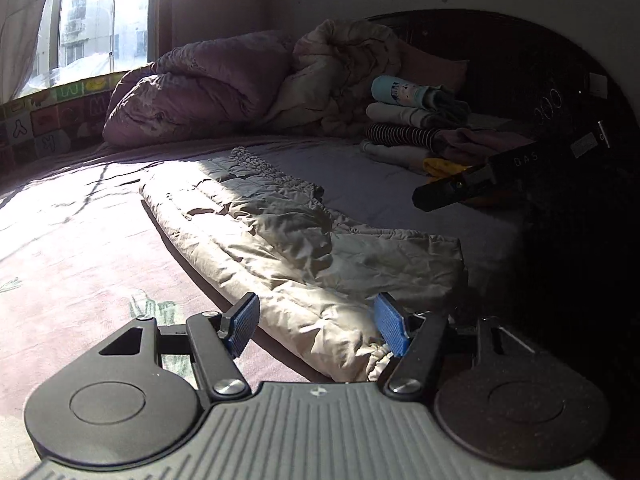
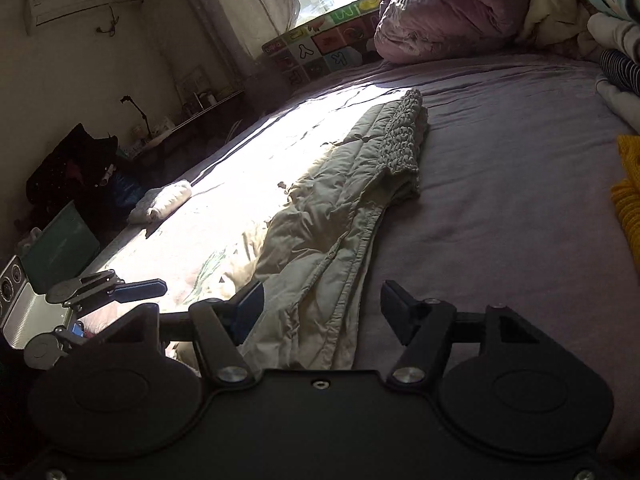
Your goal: Fold clothes
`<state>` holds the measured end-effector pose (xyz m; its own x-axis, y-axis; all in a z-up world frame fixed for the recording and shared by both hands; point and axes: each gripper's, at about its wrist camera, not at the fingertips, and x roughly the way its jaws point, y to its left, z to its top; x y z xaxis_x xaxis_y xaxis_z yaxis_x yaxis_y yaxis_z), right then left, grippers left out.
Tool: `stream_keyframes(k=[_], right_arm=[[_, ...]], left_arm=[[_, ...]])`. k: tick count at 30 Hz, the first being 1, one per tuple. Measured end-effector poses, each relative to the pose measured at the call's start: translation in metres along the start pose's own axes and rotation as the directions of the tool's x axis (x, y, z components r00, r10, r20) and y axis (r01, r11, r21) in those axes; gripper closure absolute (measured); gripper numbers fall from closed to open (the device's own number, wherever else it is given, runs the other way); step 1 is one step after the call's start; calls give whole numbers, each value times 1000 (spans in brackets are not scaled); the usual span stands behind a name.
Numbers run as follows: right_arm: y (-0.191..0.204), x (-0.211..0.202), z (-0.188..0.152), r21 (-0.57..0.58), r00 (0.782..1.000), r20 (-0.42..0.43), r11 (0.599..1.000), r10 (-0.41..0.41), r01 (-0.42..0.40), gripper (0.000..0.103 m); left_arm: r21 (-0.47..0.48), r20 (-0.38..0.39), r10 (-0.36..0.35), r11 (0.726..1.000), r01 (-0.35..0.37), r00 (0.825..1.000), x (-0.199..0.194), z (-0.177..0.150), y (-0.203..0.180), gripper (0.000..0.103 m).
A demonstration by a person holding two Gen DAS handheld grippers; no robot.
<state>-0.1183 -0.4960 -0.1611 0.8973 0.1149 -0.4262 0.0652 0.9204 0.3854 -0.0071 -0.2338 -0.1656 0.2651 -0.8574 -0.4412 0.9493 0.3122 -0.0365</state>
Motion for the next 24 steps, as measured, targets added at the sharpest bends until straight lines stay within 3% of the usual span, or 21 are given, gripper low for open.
stream_keyframes(k=[1, 3, 5, 6, 8, 10, 14, 18, 21, 24], right_arm=[[3, 6, 6, -24, 1000, -9, 999, 29, -29, 37], [7, 17, 15, -39, 994, -30, 993, 108, -109, 48], [11, 26, 24, -54, 984, -31, 983, 175, -176, 49], [15, 34, 30, -72, 981, -42, 979, 187, -190, 50], [14, 51, 42, -86, 981, -56, 978, 184, -188, 65], [-2, 73, 57, -33, 980, -68, 981, 186, -189, 72], [-44, 110, 64, 175, 965, -108, 960, 238, -218, 72], [-92, 149, 53, 382, 936, -137, 889, 323, -251, 76], [-124, 170, 50, 514, 890, -132, 798, 437, -316, 78], [-135, 177, 52, 484, 850, -173, 795, 497, -366, 87]], left_arm=[[-35, 15, -1, 999, 1, 1000, 0, 0, 4, 40], [-124, 31, 7, 992, -3, 999, 1, -3, 17, 40], [-181, 23, 41, 983, -36, 999, 2, -7, 28, 40], [-204, 20, 46, 978, -41, 999, 2, -9, 33, 40], [-233, 13, 58, 971, -53, 998, 3, -11, 39, 40], [-224, 10, 56, 973, -52, 998, 3, -7, 42, 40], [-252, 11, 38, 967, -34, 999, 2, -9, 47, 40], [-259, -28, 10, 966, -17, 1000, 15, -15, 51, 40], [-288, -47, -7, 958, -7, 999, 25, -19, 56, 40], [-372, -41, -20, 928, 3, 999, 32, -19, 70, 40]])
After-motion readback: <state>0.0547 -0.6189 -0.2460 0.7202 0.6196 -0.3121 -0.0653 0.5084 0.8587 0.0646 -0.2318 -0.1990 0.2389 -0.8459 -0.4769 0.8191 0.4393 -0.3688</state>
